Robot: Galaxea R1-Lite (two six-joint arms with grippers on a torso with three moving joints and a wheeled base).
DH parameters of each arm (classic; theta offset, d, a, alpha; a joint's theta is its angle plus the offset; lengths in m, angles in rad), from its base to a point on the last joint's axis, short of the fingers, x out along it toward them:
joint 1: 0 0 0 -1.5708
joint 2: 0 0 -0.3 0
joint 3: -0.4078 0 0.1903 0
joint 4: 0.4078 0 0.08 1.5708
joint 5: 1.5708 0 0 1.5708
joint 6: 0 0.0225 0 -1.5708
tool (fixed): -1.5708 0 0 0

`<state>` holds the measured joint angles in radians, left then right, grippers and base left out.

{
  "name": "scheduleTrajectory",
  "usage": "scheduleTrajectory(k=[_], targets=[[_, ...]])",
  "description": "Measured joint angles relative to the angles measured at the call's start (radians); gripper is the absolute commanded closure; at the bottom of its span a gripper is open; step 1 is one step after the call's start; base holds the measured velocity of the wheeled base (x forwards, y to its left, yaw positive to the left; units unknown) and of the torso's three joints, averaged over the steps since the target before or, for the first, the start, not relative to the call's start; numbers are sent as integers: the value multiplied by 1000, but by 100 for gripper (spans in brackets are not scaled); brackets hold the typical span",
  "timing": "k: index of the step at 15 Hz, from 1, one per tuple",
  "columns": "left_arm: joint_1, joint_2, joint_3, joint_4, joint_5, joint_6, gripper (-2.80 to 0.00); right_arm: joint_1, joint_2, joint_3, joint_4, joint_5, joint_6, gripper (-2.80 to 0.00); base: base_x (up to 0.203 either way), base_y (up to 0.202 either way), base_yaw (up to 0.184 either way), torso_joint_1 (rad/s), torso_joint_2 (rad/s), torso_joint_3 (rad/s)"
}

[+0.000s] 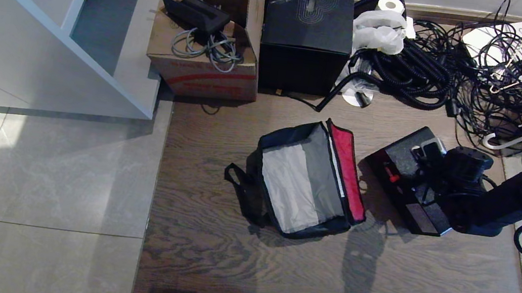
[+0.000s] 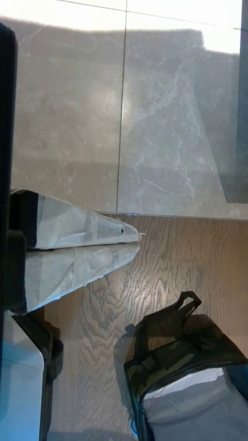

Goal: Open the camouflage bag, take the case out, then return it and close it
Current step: Place the black box back

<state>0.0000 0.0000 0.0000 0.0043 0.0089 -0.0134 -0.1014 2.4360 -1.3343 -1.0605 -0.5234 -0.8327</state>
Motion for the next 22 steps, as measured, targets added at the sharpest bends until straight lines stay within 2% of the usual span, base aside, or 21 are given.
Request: scheduleTrajectory(k=[4, 5, 11, 15, 22], targets=[[0, 0, 0, 0, 0, 0, 0, -14, 32, -70, -16, -1, -31, -280, 0, 0, 0, 0, 0, 0], [0, 0, 0, 0, 0, 0, 0, -17, 43, -89, -12, 0, -33, 0, 0, 0, 0, 0, 0, 0], [0, 0, 0, 0, 0, 0, 0, -29, 87, -115, 1, 0, -29, 0, 0, 0, 0, 0, 0, 0], [0, 0, 0, 1, 0, 0, 0, -3, 80, -85, -5, -19, -26, 0, 0, 0, 0, 0, 0, 0], [0, 0, 0, 0, 0, 0, 0, 36, -36, -10, 16, -44, -15, 0, 0, 0, 0, 0, 0, 0]])
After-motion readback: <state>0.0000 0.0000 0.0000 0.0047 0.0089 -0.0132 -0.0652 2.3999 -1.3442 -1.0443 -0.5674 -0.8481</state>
